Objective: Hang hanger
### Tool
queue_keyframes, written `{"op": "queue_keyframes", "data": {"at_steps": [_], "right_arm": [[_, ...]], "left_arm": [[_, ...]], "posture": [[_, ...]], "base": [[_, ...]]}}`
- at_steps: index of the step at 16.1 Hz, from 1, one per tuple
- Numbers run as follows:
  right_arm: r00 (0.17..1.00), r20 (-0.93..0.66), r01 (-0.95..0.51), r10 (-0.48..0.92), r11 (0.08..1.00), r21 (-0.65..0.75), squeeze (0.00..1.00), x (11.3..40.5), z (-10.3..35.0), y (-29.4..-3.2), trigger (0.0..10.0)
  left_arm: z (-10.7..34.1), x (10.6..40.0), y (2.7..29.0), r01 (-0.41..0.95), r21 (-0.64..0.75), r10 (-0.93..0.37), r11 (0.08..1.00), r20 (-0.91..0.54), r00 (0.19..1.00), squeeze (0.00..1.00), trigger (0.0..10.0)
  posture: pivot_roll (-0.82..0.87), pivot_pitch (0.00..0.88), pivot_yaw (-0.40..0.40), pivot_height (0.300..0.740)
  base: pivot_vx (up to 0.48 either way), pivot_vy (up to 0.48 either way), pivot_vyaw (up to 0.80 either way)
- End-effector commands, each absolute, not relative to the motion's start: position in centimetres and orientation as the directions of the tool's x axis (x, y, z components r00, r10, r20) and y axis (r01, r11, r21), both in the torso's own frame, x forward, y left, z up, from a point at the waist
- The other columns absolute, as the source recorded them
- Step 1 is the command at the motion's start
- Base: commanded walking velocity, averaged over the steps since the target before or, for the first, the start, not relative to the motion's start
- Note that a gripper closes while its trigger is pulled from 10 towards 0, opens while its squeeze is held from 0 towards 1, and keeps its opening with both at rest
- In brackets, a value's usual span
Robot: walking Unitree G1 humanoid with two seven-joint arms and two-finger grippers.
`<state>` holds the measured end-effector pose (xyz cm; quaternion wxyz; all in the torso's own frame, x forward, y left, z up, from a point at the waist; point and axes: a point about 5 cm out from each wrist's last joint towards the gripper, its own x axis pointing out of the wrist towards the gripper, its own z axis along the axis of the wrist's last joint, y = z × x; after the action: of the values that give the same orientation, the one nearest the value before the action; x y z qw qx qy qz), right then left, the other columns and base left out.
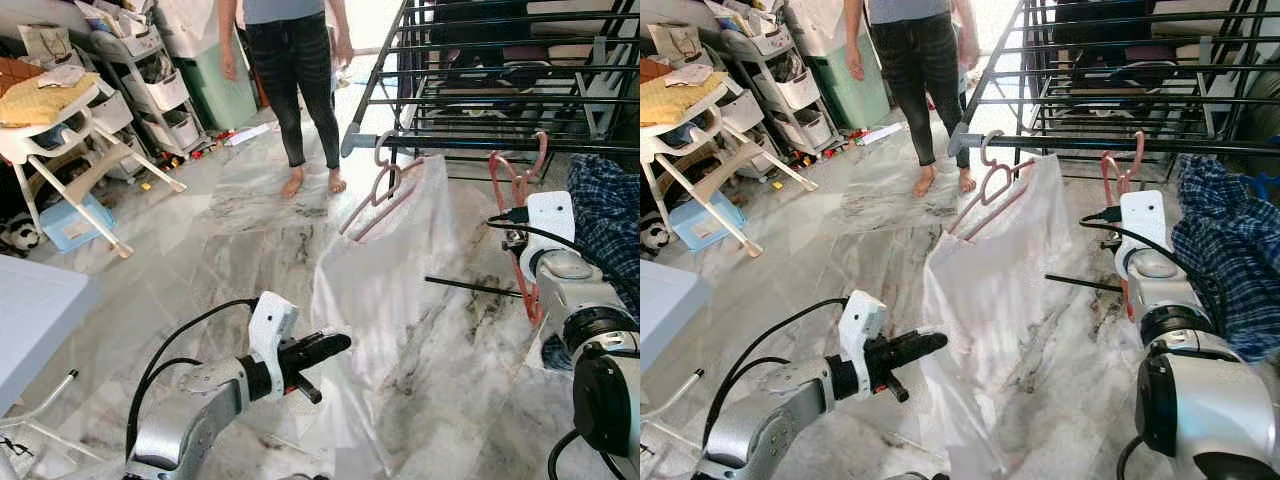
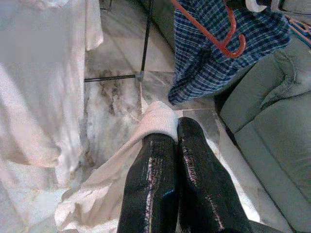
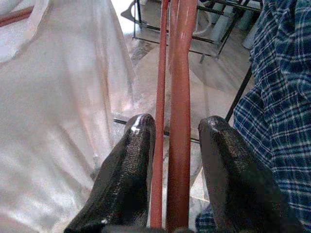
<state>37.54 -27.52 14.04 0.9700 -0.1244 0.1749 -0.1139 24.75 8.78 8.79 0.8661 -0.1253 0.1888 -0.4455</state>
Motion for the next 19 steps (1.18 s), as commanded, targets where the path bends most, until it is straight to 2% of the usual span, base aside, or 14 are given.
{"op": "queue_keyframes", "data": {"at_steps": [1, 5, 8, 12, 16, 19], "right_arm": [[0.914, -0.313, 0.18, -0.259, 0.949, -0.261, 0.0, 37.9, 14.4, -27.0, 0.0], [0.907, -0.309, 0.212, -0.286, 0.944, -0.253, 0.0, 37.7, 14.5, -27.6, 0.0], [0.927, -0.212, 0.253, -0.309, 0.933, -0.257, 0.0, 38.1, 16.2, -28.1, 0.0], [0.935, -0.16, 0.276, -0.317, 0.932, -0.234, 0.0, 38.3, 16.8, -28.1, 0.0], [0.942, -0.126, 0.28, -0.312, 0.934, -0.221, 0.0, 37.9, 15.5, -27.2, 0.0], [0.941, -0.075, 0.305, -0.329, 0.924, -0.23, 0.0, 37.1, 13.7, -26.2, 0.0]], "left_arm": [[8.8, 24.9, 9.2, 0.725, -0.369, -0.812, 0.582, -0.226, 0.538, 0.0, 10.0], [8.8, 25.2, 9.3, 0.726, -0.361, -0.81, 0.586, -0.229, 0.54, 0.0, 10.0], [8.6, 25.0, 9.0, 0.725, -0.365, -0.811, 0.584, -0.225, 0.54, 0.0, 10.0], [8.4, 24.9, 8.9, 0.72, -0.373, -0.81, 0.585, -0.227, 0.541, 0.0, 10.0], [8.4, 25.1, 8.7, 0.72, -0.371, -0.808, 0.587, -0.222, 0.545, 0.0, 10.0], [9.1, 27.3, 9.6, 0.636, -0.323, -0.707, 0.701, -0.193, 0.681, 0.0, 10.0]], "posture": [[-0.01, 0.016, 0.164, 0.74], [-0.02, 0.003, 0.163, 0.74], [-0.03, 0.008, 0.161, 0.74], [-0.04, 0.011, 0.157, 0.74], [-0.05, 0.015, 0.163, 0.74], [-0.07, 0.017, 0.168, 0.74]], "base": [[0.0, 0.0, 0.0], [0.0, 0.0, 0.0], [0.0, 0.0, 0.0], [0.0, 0.0, 0.0], [0.0, 0.0, 0.0], [0.0, 0.0, 0.0]]}}
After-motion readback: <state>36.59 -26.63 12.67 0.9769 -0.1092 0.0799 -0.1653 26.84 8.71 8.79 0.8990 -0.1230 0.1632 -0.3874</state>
